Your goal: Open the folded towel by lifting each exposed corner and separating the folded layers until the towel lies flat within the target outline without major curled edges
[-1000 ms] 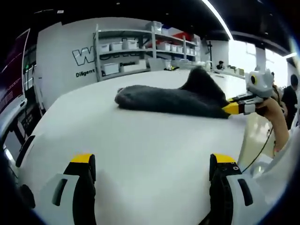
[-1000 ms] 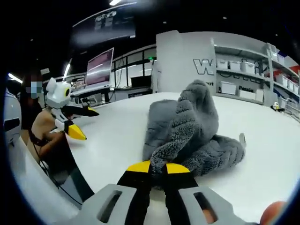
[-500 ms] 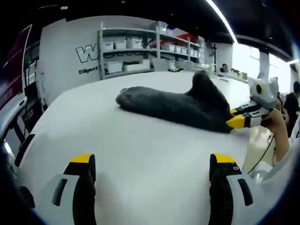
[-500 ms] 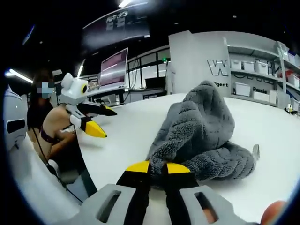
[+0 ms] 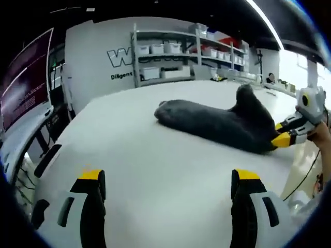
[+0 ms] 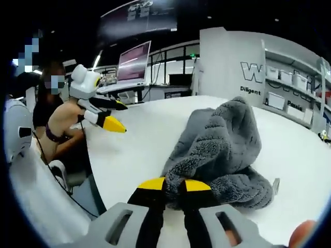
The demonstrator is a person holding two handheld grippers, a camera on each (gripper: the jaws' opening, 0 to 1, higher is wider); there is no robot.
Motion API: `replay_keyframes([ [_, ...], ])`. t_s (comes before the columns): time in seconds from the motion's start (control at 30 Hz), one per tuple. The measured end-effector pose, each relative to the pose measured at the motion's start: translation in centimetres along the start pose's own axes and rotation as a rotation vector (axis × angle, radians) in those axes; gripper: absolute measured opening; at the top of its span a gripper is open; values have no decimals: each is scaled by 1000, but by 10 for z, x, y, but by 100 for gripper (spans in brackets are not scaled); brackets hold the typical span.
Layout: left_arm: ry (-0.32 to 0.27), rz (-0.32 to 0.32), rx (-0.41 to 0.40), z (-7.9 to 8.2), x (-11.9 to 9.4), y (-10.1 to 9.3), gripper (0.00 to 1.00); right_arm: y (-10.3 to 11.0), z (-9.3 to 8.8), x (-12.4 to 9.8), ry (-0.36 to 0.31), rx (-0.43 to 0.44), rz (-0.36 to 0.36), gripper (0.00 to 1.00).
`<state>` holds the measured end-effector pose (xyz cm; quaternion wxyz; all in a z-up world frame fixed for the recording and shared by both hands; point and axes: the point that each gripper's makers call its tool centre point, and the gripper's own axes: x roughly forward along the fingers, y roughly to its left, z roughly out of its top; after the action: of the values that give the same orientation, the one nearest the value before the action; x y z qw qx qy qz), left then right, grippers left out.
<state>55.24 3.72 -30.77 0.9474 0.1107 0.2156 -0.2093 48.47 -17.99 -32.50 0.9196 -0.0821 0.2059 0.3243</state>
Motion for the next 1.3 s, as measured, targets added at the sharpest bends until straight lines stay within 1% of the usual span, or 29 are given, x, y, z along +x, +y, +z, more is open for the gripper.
replay_keyframes([
  [0.1, 16, 10, 29, 0, 0, -4, 99, 0, 5, -4, 20, 16, 10, 9],
  [0.2, 35, -17, 40, -4, 3, -11, 99, -3, 9, -7, 35, 18, -6, 10],
  [0.27, 49, -43, 45, -9, 7, -22, 99, -8, 14, -12, 36, 29, -48, 11],
  [0.4, 58, -72, 86, -8, 15, -36, 99, -15, 15, -20, 56, 37, -99, 13],
  [0.53, 29, -110, 91, -3, 20, -49, 99, -21, 16, -25, 63, 45, -152, 13],
  [0.6, 34, -137, 88, -5, 22, -55, 99, -23, 15, -26, 69, 45, -164, 13],
  [0.73, 37, -140, 99, -7, 22, -56, 99, -26, 12, -26, 68, 50, -174, 14],
  [0.8, 29, -136, 104, -3, 20, -55, 99, -28, 15, -28, 48, 57, -180, 14],
  [0.87, 15, -147, 95, 1, 18, -56, 99, -31, 20, -30, 20, 53, -187, 16],
  [0.97, -12, -156, 81, 6, 14, -56, 99, -39, 28, -39, -40, 58, -211, 16],
  [1.03, -19, -165, 63, 5, 11, -56, 99, -45, 31, -44, -79, 67, -231, 16],
  [1.17, -36, -188, 33, 7, 8, -59, 99, -56, 27, -51, -114, 74, -264, 18],
  [1.23, -32, -208, 20, 3, 5, -65, 99, -63, 26, -56, -157, 100, -287, 19],
  [1.27, -27, -224, 15, 1, 2, -69, 99, -67, 22, -59, -169, 122, -294, 19],
  [1.3, -35, -236, 13, 3, 1, -71, 99, -70, 19, -63, -182, 143, -302, 20],
])
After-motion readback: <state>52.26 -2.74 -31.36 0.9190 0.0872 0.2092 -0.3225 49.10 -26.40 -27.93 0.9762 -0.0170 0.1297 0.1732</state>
